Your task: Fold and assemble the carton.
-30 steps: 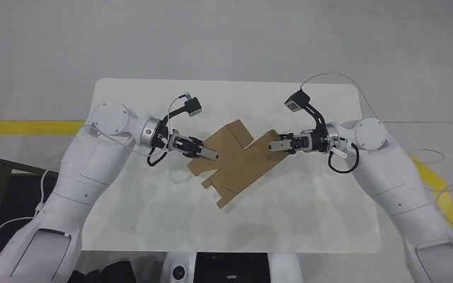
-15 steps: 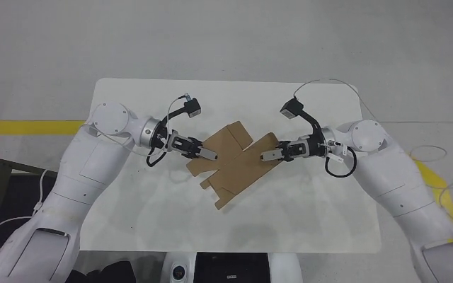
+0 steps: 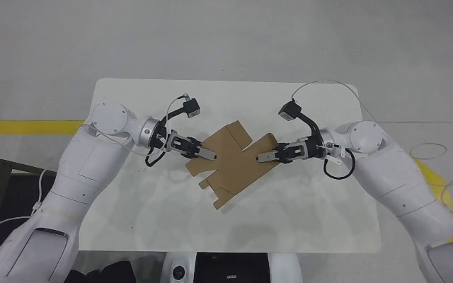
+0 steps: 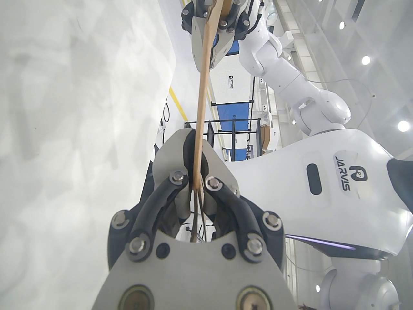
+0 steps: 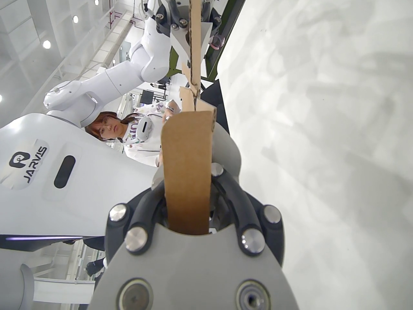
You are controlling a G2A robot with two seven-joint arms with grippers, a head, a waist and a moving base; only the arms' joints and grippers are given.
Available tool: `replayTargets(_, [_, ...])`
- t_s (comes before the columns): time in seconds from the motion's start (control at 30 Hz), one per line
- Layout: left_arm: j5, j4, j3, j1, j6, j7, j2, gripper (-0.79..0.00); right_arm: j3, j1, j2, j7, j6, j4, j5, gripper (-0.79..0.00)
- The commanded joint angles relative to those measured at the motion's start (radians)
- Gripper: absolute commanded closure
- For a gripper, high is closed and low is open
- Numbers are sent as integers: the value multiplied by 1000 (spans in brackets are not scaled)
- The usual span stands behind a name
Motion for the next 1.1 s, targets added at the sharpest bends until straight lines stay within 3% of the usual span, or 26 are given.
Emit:
replayTargets(0.0, [-1,1,0,-1,0,0,1,0,-9,4,3,-4,-5,0,5,0])
replayTargets(0.03, [-3,1,0,-1,0,0,1,-252,-13,5,5,-8,-8,0,8,0])
replayTargets(0.07, [-6,2,-1,-2,-2,0,2,-659,-17,7,6,-12,-12,1,12,0])
replayTargets(0.1, [-8,5,-4,-3,-3,0,2,-785,-20,9,7,-16,-16,4,16,0])
replayTargets(0.27, [-17,24,-23,-2,3,43,4,-785,-35,16,9,-33,-33,64,22,0])
replayTargets(0.63, [2,26,-66,34,46,253,6,-785,-15,2,-9,-74,-67,192,103,0])
replayTargets(0.87, [23,-3,-66,52,96,399,0,-785,28,-16,-8,-186,15,128,50,0])
replayTargets(1.07, [-9,-29,-55,64,102,445,-11,-785,69,-49,2,-244,88,25,-9,0])
